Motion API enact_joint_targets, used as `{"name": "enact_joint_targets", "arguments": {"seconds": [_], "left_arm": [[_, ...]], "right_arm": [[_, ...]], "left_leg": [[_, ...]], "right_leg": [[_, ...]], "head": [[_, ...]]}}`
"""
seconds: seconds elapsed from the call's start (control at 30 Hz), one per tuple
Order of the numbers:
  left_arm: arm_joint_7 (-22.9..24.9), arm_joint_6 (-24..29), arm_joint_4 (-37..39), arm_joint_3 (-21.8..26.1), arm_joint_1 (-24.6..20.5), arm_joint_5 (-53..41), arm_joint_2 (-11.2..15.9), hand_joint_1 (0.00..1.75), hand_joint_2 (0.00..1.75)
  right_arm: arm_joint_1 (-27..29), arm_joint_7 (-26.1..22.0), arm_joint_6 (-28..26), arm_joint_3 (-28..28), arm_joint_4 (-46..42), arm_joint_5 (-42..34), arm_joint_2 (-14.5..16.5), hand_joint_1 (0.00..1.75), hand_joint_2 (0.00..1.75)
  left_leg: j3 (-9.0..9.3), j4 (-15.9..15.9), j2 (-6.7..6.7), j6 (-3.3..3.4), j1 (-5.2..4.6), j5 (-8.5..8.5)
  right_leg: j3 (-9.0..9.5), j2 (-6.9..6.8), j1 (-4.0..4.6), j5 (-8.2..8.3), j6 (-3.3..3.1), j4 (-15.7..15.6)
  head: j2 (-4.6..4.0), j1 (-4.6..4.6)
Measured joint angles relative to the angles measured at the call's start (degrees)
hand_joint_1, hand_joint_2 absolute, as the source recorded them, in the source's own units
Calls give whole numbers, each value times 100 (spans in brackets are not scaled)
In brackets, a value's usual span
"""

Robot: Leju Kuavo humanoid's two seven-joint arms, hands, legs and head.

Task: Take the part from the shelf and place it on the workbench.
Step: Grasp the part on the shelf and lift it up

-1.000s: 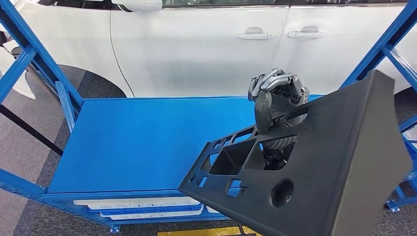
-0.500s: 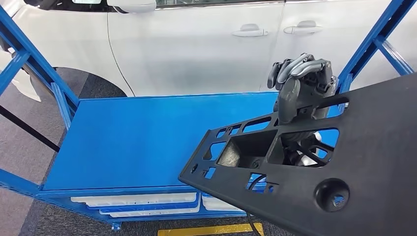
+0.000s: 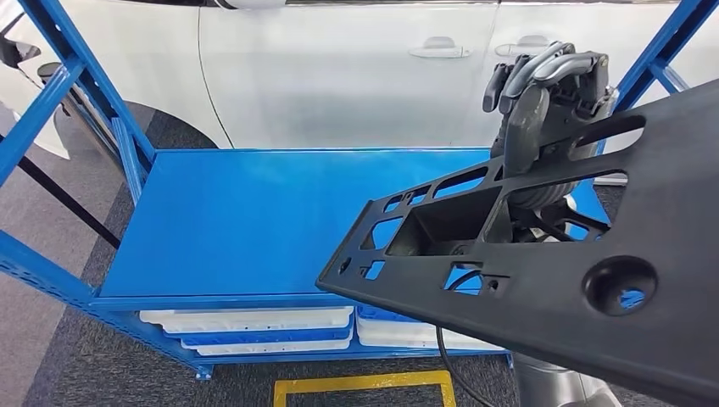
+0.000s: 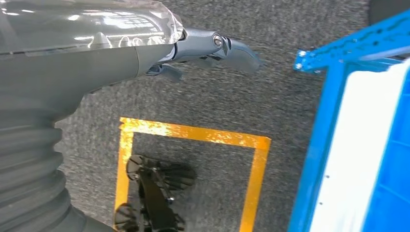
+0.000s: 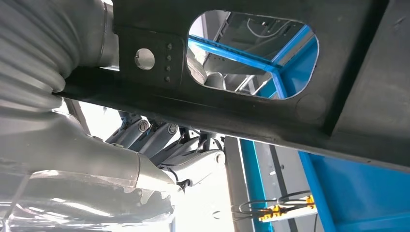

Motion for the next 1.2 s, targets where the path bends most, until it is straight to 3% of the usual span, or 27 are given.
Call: {"name": "enact_joint_targets", "arguments": {"seconds": [0.03,0.13,0.2,0.27,0.3,0.37,0.43,0.47,0.5,0.53,0.6,0.67,0.7,0.77,0.8,0.83,0.87,0.93,0.97,1.0,1.03,1.07,1.1,1.13,1.2], "left_arm": [[0,-1,0,-1,1,0,0,0,175],[-2,-7,0,-2,-1,1,-5,0,175],[-4,-10,0,-2,-2,1,-8,0,175],[-5,-10,2,-2,2,0,1,0,175],[-7,-11,3,-2,6,-6,4,0,175],[-8,-14,7,-3,11,-43,13,0,175],[-8,-15,7,-4,11,-71,15,0,175],[-8,-15,7,-4,11,-68,17,0,175],[-7,-15,7,-4,11,-68,17,0,175],[-7,-15,7,-4,11,-68,19,0,175],[-7,-15,7,-5,1,-68,24,0,175],[-9,-15,7,-4,-11,-68,32,0,175],[-7,-14,7,-5,-15,-68,35,0,175],[-2,-7,7,-7,-13,-68,40,0,175],[2,-3,7,-9,-17,-68,41,0,175],[5,0,7,-11,-23,-68,41,0,175],[7,1,7,-13,-28,-68,40,0,175],[2,-4,7,-15,-32,-68,42,0,175],[-4,-8,7,-17,-30,-68,42,0,175],[-10,-12,7,-19,-29,-68,42,0,175],[-16,-14,7,-20,-28,-68,43,0,175],[-20,-15,7,-21,-28,-68,44,0,175],[-24,-15,7,-22,-29,-68,45,0,175],[-25,-14,7,-23,-29,-68,45,0,175],[-15,-3,8,-31,-25,-65,47,0,175]], "right_arm": [[-2,1,1,-9,7,0,1,175,175],[-34,1,1,-14,16,1,16,175,175],[-65,1,1,-18,16,2,27,175,175],[-87,2,2,-22,19,4,35,175,175],[-96,4,2,-23,22,4,41,175,175],[-104,6,2,-23,26,4,64,175,175],[-103,7,2,-23,30,4,80,175,175],[-101,7,2,-23,32,4,80,175,175],[-100,7,2,-23,34,4,80,175,175],[-99,7,2,-23,36,4,80,175,175],[-100,7,2,-23,34,4,82,175,175],[-102,7,5,-25,32,4,88,175,175],[-105,7,11,-26,31,7,94,175,175],[-108,11,27,-30,33,14,105,175,175],[-109,15,33,-37,33,20,108,175,175],[-108,20,35,-48,35,23,109,175,175],[-107,25,40,-61,38,25,109,175,175],[-100,26,67,-97,50,24,109,175,175],[-93,23,84,-116,63,22,109,175,175],[-86,19,99,-133,78,20,109,175,175],[-81,16,110,-144,96,18,109,175,175],[-78,14,119,-150,109,17,109,175,175],[-76,13,135,-151,118,20,109,175,175],[-64,5,171,-151,122,35,109,175,175],[79,-99,285,-151,116,103,106,175,175]], "left_leg": [[-53,9,-3,-3,-10,35],[-141,11,-9,-39,-35,134],[-162,-7,-7,-103,-21,205],[-183,-36,-9,-170,-14,267],[-217,-6,-11,-195,-21,218],[-361,351,-12,-244,-20,-161],[-556,1061,-9,-303,8,-674],[-607,1367,-9,-330,24,-802],[-579,1513,-8,-352,37,-803],[-443,1445,-8,-369,50,-691],[86,764,-8,-383,73,-462],[506,120,-20,-325,51,-467],[571,-14,-26,-280,32,-518],[522,-31,-28,-184,18,-446],[487,-46,-18,-140,25,-394],[438,-62,-5,-94,35,-324],[371,-76,8,-59,47,-246],[202,-71,20,-22,40,-107],[110,-66,21,-20,35,-42],[21,-59,21,-23,31,20],[-69,-51,21,-30,27,81],[-151,-40,20,-40,24,137],[-222,-29,18,-52,20,191],[-280,-20,15,-72,10,242],[-312,-40,9,-127,13,336]], "right_leg": [[185,0,5,94,-21,-185],[1001,-2,53,417,-142,-1392],[1155,-5,100,475,-197,-1698],[1122,-18,96,583,-252,-1755],[1100,-32,75,644,-292,-1810],[1011,-59,30,795,-353,-1895],[865,-63,34,908,-367,-1889],[783,-63,34,957,-361,-1870],[696,-64,32,1005,-351,-1843],[604,-64,26,1050,-336,-1807],[435,-63,16,1126,-290,-1720],[339,-62,19,1191,-228,-1651],[323,-62,20,1229,-194,-1641],[314,-59,18,1311,-124,-1661],[285,-49,8,1279,-90,-1644],[228,-39,1,1144,-62,-1554],[137,-29,-6,905,-37,-1344],[-83,-20,-24,327,-3,-631],[-153,-20,-29,157,10,-274],[-156,-20,-32,115,15,-45],[-53,-19,-33,194,10,-12],[152,-19,-33,336,-8,-184],[454,-18,-25,459,-40,-529],[795,-19,-9,484,-83,-978],[1237,-25,33,424,-143,-1619]], "head": [[0,0],[0,0],[0,1],[0,1],[0,1],[0,0],[0,0],[0,0],[0,0],[0,0],[0,-1],[0,-1],[0,-1],[0,-1],[0,-1],[0,0],[0,1],[0,1],[0,1],[0,1],[0,1],[0,1],[0,0],[0,0],[0,0]]}}
